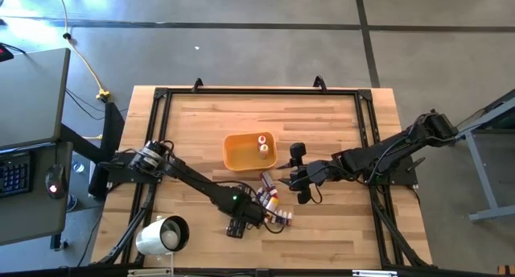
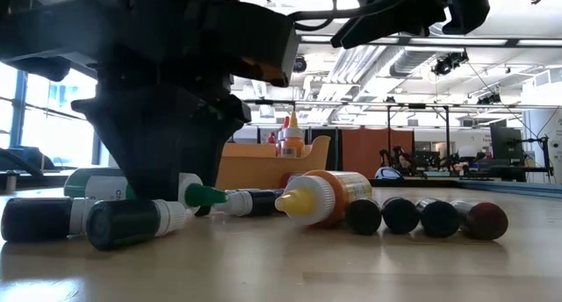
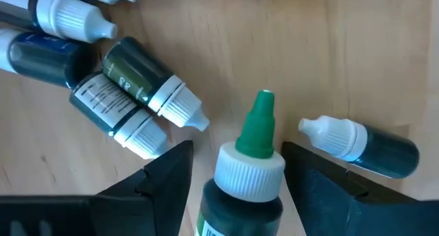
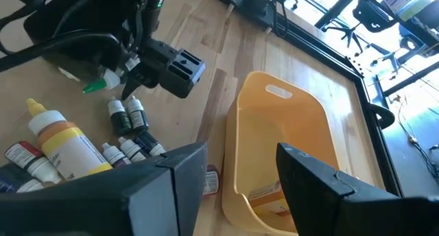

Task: Pick & Place food coloring
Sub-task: Put the large green food coloring bottle into the yellow bin

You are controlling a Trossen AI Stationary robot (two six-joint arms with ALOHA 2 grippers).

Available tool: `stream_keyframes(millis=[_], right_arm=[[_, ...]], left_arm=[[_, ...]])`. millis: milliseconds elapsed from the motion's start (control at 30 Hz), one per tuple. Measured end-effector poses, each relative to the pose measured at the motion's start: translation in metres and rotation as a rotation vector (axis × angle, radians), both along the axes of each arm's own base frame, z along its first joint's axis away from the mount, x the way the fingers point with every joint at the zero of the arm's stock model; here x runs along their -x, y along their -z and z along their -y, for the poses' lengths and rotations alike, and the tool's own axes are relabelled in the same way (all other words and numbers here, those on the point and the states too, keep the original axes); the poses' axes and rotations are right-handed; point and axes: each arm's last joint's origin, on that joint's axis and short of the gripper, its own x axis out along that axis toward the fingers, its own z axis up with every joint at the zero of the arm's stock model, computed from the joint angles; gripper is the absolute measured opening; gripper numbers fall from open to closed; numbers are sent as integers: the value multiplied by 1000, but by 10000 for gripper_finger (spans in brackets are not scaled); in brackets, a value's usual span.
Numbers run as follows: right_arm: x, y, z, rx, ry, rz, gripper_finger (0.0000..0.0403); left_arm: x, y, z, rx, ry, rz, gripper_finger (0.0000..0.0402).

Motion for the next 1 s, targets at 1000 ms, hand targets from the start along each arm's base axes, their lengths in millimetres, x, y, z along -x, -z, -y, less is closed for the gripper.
stream_keyframes(millis=[1000], right_arm=[[1, 1, 0, 7, 6, -16, 170]], left_arm=[[-3, -118, 4, -188, 146, 156, 116]])
